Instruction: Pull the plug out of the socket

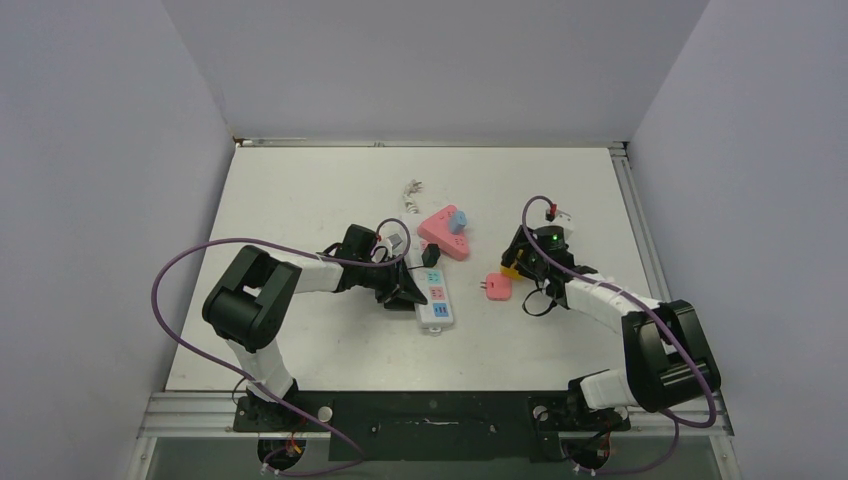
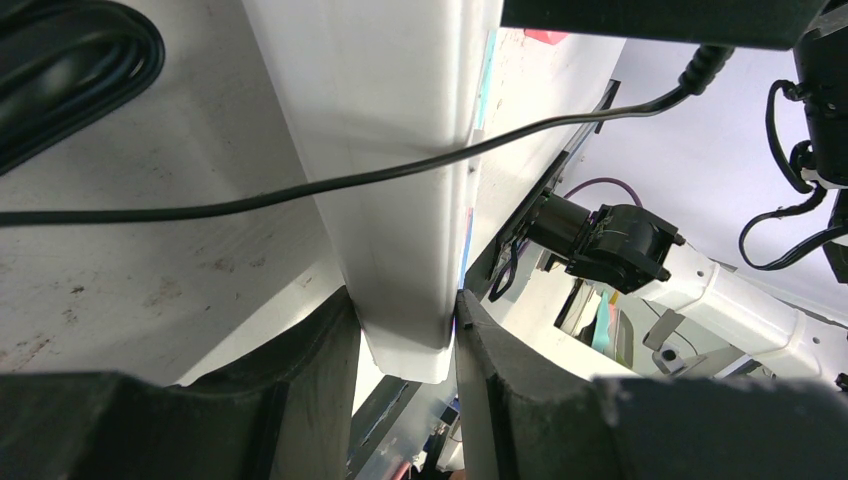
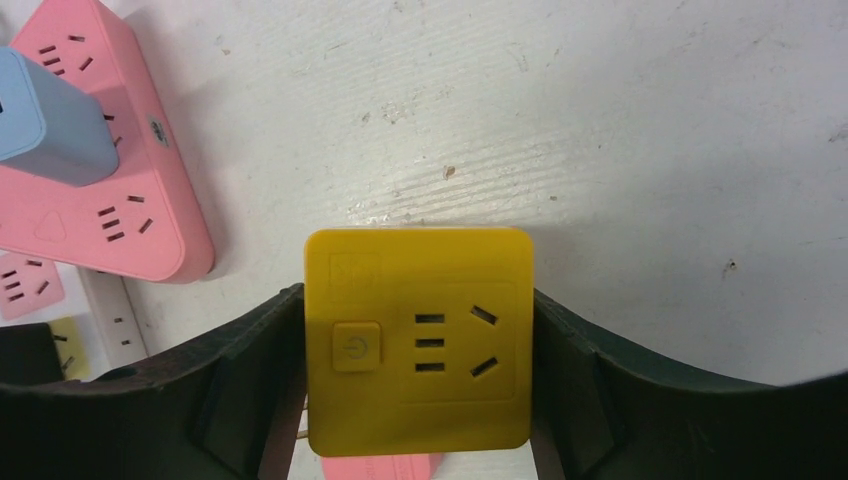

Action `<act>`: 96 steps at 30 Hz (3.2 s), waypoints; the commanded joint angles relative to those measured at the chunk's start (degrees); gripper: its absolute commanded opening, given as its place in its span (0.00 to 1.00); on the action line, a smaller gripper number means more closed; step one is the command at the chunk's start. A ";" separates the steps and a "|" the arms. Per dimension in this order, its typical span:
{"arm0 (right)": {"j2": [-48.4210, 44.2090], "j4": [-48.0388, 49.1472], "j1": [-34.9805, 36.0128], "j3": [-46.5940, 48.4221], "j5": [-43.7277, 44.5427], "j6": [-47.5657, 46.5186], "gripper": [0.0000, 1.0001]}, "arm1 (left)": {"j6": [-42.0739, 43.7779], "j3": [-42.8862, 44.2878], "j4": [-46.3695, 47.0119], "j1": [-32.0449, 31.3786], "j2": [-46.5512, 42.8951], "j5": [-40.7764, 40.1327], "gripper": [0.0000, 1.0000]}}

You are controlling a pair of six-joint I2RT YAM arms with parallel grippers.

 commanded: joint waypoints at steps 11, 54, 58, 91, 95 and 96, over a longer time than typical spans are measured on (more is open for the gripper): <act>-6.21 -2.58 -1.16 0.04 5.37 -1.26 0.95 | 1.48 1.27 -1.53 -0.20 -0.82 -0.81 0.00; 2.89 -1.22 23.35 16.64 -2.05 -1.79 0.85 | 2.01 1.98 -2.59 -2.54 1.80 -0.39 0.00; 6.87 -3.89 26.83 20.40 2.30 -2.61 0.81 | 1.86 1.90 -2.46 -2.66 1.64 -0.36 0.00; 17.80 -9.19 30.77 29.30 13.85 -4.89 0.47 | 1.31 1.81 -2.21 -2.66 1.57 0.23 0.00; 18.02 -8.50 30.71 29.01 13.28 -5.04 0.33 | 1.31 1.88 -2.10 -2.65 1.56 0.31 0.00; 18.13 -8.61 30.76 29.07 13.35 -5.14 0.29 | 1.35 1.89 -2.07 -2.66 1.55 0.39 0.00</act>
